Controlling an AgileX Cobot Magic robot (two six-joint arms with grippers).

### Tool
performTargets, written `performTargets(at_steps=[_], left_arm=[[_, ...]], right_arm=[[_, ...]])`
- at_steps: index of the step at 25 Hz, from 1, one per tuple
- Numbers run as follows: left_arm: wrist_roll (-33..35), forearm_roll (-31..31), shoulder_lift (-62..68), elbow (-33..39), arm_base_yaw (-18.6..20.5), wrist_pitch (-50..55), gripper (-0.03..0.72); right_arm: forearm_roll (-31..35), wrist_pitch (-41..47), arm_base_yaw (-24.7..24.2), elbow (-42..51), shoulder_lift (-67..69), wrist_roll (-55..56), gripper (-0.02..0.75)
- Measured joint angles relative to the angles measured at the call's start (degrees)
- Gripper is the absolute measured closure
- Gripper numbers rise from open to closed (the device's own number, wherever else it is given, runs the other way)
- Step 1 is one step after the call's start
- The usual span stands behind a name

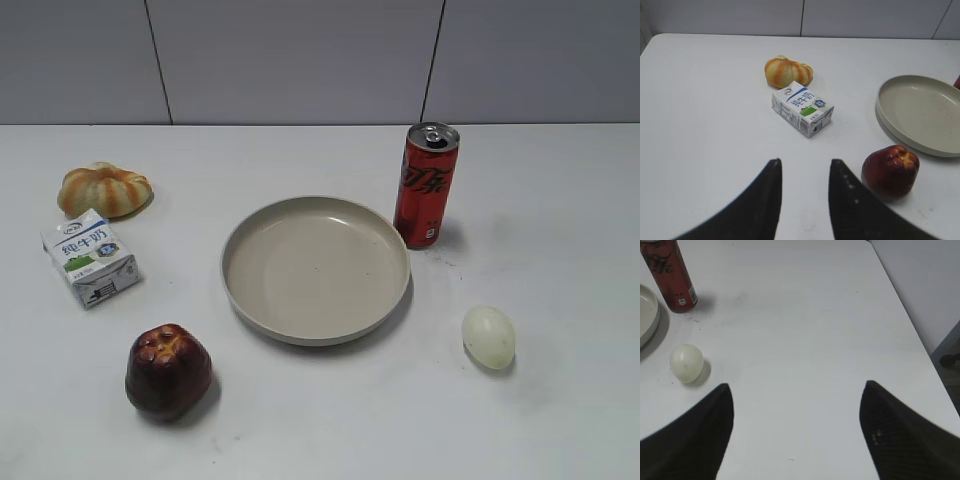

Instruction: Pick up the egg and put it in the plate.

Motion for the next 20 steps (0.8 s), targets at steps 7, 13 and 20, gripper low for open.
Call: performTargets(at_steps=[7,13,20], left_arm=[[-0.07,0.00,0.00,0.00,0.00,0.00,0.454],[-0.05,0.00,0.00,0.00,0.00,0.00,0.454],[-0.07,0.00,0.00,0.00,0.00,-0.05,0.454]], right_arm=[[0.00,0.00,0.00,0.00,0.00,0.00,0.145],[0.36,-0.10,0.00,0.00,0.00,0.00,0.145],[1.27,-2.48,0.00,-1.74,10.18,0.00,0.145]])
